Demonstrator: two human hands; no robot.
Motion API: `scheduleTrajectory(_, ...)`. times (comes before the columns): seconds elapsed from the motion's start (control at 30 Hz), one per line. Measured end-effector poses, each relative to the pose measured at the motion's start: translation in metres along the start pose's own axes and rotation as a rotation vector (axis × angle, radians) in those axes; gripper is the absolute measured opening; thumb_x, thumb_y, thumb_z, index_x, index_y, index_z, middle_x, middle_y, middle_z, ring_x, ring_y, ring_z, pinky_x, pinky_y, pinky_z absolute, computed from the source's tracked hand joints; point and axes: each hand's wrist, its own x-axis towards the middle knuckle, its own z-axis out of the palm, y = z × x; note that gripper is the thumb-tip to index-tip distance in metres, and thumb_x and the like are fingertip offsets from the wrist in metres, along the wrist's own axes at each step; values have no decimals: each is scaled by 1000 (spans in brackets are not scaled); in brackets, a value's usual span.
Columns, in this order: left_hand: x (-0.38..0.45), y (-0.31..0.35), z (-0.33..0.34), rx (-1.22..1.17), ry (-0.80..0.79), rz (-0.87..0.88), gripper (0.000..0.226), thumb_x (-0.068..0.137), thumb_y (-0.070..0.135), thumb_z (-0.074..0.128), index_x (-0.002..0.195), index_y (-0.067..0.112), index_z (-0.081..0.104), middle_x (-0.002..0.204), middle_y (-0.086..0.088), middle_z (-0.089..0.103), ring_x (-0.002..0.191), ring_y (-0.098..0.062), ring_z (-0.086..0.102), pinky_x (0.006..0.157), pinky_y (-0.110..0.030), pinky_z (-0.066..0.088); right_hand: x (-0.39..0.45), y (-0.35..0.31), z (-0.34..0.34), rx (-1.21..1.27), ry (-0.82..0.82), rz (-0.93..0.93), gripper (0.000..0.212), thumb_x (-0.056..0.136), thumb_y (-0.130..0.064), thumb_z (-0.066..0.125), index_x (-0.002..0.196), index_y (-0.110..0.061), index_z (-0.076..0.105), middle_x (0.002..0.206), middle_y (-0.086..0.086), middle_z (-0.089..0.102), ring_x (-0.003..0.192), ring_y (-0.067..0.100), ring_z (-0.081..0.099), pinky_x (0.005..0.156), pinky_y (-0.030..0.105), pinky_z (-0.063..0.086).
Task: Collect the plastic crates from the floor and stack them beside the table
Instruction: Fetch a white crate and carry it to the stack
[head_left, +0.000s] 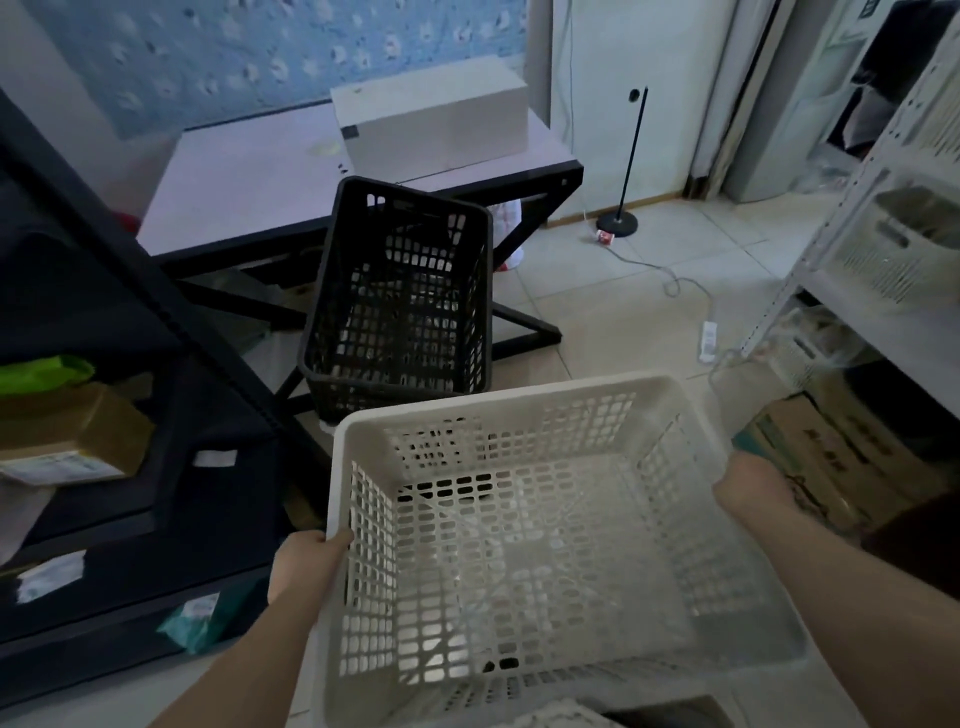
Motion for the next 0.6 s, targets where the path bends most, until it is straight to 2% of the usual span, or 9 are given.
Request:
scheduleTrajectory(0.03,-1,5,4,0,14,-4,54,85,21,63,48,14,24,47,-4,26,45,-18,28,51,-27,17,8,0,-2,-14,-4,0,20,89,-3,50,69,-3,49,92,20,60,78,26,50,65,27,41)
scheduleTrajectory(0.1,-1,18,14,-13,44,-31,52,85,23,62,49,14,25,48,-5,29,47,-19,31,52,-27,18,31,-2,-8,-33,-21,-12,20,90,-3,48,70,-5,44,82,12,50,78,24,47,65,26,39)
scheduleTrajectory(0.2,-14,37,33,-15,94,-72,49,84,25,62,52,12,27,52,-8,32,52,-18,35,54,-27,20,71,-3,-22,-62,-72,-88,6,90,-5,47,85,-4,49,96,14,53,82,24,46,69,25,38)
scheduleTrajectory(0.27,-31,45,51,-20,136,-109,50,83,25,62,53,13,25,51,-6,27,50,-17,30,53,-27,17,98,-3,-36,-77,-100,-149,23,91,-6,46,69,-10,41,112,19,58,88,27,52,72,26,40)
scheduleTrajectory(0.33,-53,54,68,-43,177,-172,49,82,25,63,52,12,27,50,-6,28,48,-18,31,52,-27,18,120,-2,-53,-87,-112,-200,31,92,-8,46,63,-13,34,116,20,58,93,29,55,73,27,39)
scheduleTrajectory(0.43,-83,66,92,-92,237,-255,45,82,27,64,51,9,37,53,-10,38,49,-21,40,51,-29,24,146,1,-77,-95,-124,-289,13,92,-11,47,80,-7,44,115,21,59,92,30,56,71,29,38)
scheduleTrajectory(0.53,-112,78,115,-125,251,-326,39,84,30,63,55,8,49,55,-12,50,52,-23,50,53,-29,32,165,1,-97,-77,-128,-400,24,91,-13,51,69,-11,44,113,26,61,90,33,57,74,34,42)
scheduleTrajectory(0.57,-122,81,122,-138,267,-340,39,84,30,63,54,9,48,54,-12,50,51,-23,49,53,-28,32,171,1,-100,-94,-130,-427,22,90,-12,53,70,-9,46,114,27,61,97,36,59,78,36,45)
scheduleTrajectory(0.6,-130,83,128,-148,292,-346,41,84,28,64,52,11,43,53,-11,46,50,-22,46,52,-28,29,175,1,-102,-119,-134,-444,13,89,-11,55,78,-5,52,116,27,60,104,37,60,81,36,46)
